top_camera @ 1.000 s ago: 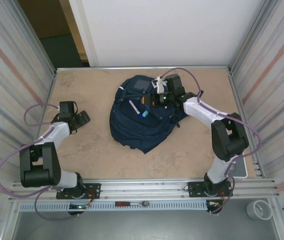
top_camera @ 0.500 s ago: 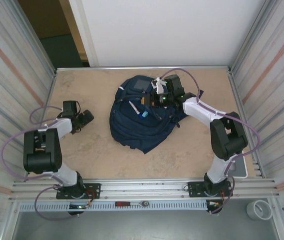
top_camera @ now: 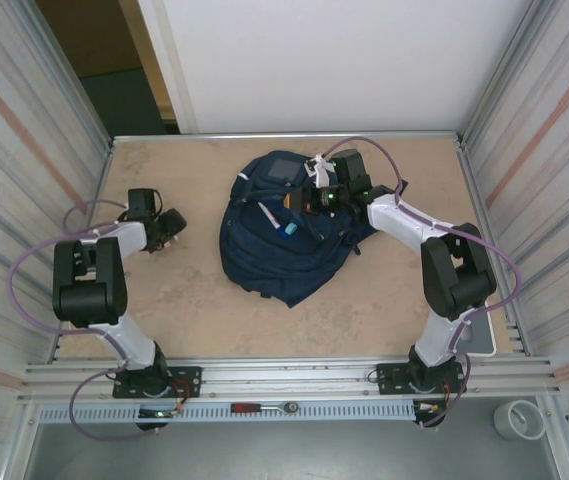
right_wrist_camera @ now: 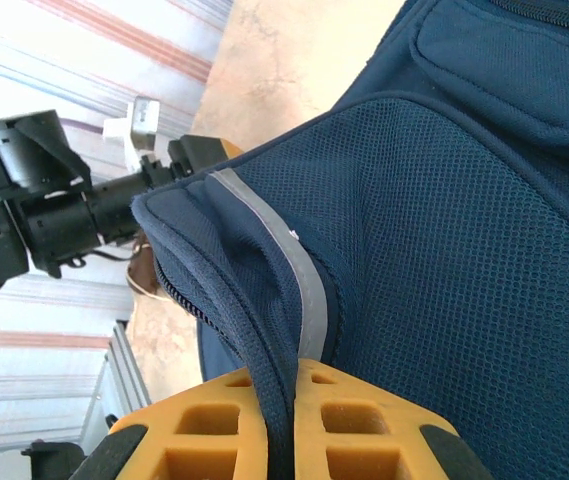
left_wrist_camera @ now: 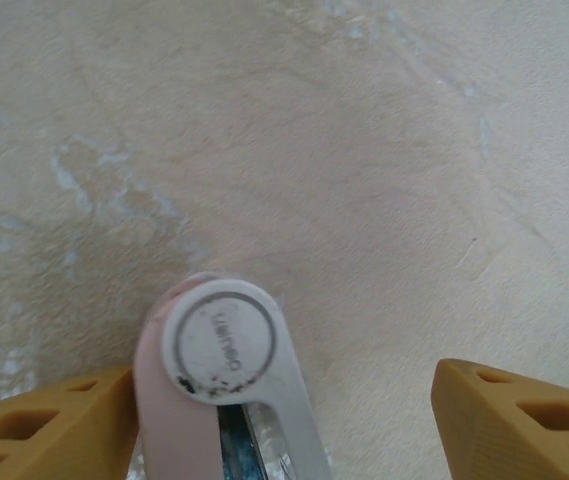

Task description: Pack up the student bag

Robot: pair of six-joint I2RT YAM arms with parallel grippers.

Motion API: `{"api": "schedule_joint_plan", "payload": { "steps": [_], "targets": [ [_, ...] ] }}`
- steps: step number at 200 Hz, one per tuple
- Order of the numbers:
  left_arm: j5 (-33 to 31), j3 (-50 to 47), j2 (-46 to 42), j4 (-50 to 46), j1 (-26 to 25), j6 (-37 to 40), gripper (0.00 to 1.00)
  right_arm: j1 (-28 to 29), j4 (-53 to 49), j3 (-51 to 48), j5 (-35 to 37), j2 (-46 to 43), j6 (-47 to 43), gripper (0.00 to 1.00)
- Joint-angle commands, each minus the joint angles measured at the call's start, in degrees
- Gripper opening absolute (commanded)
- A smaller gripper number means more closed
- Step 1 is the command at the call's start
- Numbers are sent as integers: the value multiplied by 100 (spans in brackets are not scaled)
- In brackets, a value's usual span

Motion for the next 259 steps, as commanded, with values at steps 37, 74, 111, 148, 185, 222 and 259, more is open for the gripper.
{"api": "schedule_joint_plan", "payload": {
  "steps": [37, 74, 111, 148, 185, 222, 259],
  "targets": [
    [496, 296, 497, -137, -53, 95, 59, -163, 141, -26, -38, 109, 167, 4],
    [421, 266, 489, -151, -158, 159, 43, -181, 132, -37, -49, 112, 168, 4],
    [-72, 157, -206, -283, -415, 411, 36, -178, 149, -38, -53, 120, 194, 4],
    [-193, -280, -1744, -209, -984, 154, 35, -180, 171, 26, -49, 137, 243, 4],
    [-382, -468, -2813, -96, -2241, -385, 34, -172, 254, 118, -80, 178, 341, 4],
    [-550, -539, -2780, 436, -3330, -884, 33, -172, 231, 417, -124, 142, 396, 4],
    [-664, -271, -2084, 894, -3919, -1023, 33, -137, 168, 780, -138, -33, 453, 4]
  ]
}}
